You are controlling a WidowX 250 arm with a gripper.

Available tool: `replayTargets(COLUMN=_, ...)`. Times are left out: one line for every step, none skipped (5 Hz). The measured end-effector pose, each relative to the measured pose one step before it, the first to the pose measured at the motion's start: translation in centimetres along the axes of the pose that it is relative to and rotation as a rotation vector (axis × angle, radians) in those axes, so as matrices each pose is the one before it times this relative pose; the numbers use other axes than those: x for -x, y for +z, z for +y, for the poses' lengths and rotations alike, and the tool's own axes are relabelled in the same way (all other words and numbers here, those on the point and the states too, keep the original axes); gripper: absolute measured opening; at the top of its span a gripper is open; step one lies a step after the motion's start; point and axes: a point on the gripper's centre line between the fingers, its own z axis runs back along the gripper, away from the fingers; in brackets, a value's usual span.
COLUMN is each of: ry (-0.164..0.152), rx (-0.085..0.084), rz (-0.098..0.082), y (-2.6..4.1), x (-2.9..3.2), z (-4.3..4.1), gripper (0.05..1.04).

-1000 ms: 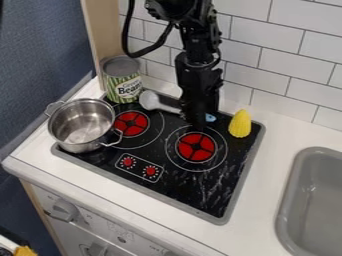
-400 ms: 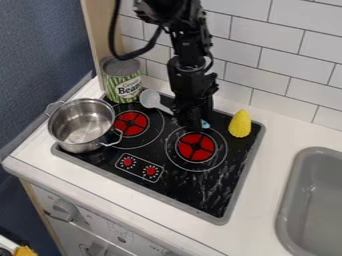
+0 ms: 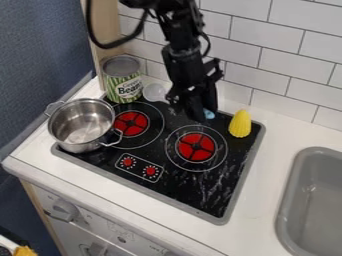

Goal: Move the blue spoon on the right side stove

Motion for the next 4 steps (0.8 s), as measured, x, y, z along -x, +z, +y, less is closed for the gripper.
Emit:
replayTargets(ry=-0.0689, rx=0.0427, rz=0.0640, y=1.564, x=2.295, z=0.150, gripper=0.330)
replayTargets(ry=-0.0973, rx=0.0024, rz=0.0700, y=-0.030, x=4.697, z=-0.663, gripper=0.330)
replayTargets(ry=-0.0666, rx=0.0076, rz=0.0565, y=-0.900, x=3.820, z=-1.141, gripper=0.331)
replayTargets(ry=-0.0606, rx=0.0121, rz=0.0235, y=-1.410, x=3.532, z=-2.116, gripper=0.330)
